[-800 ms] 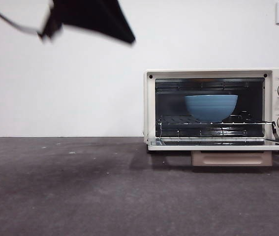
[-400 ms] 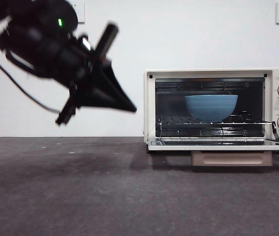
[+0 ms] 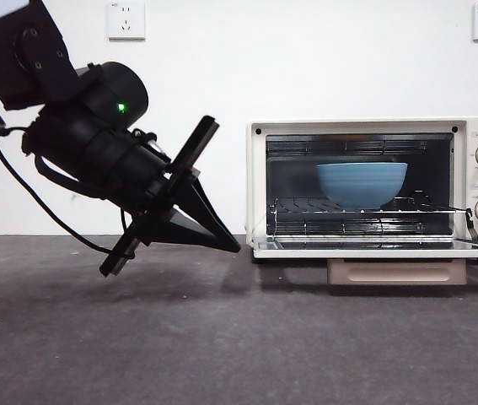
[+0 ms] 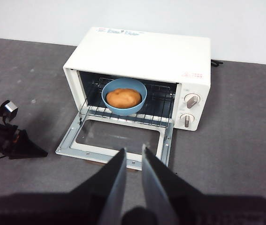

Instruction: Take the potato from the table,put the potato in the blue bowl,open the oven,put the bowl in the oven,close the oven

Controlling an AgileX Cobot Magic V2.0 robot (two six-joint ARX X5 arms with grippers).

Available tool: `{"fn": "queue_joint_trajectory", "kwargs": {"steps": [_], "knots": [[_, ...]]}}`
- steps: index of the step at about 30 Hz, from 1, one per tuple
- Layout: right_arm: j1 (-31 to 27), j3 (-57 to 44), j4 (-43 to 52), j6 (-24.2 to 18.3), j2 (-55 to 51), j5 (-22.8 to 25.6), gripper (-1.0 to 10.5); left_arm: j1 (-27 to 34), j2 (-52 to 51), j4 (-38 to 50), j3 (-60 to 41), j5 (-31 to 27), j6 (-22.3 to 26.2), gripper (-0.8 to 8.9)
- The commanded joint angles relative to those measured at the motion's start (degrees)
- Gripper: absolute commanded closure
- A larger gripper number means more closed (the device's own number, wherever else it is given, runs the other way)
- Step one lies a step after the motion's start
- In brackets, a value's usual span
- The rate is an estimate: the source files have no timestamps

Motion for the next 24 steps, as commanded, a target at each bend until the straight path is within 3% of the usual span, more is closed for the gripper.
{"fn": "queue_joint_trajectory", "kwargs": {"steps": [1, 24], "knots": [[0.1, -0.2, -1.1, 0.6, -0.1, 0.0, 9.6, 0.1, 1.1, 0.8, -0.1, -2.2, -3.5, 8.2], [0.1, -3.4, -1.0, 0.5, -0.1, -0.7, 9.6, -3.0, 8.1, -2.8, 7.5, -4.7, -7.1, 8.2]]}}
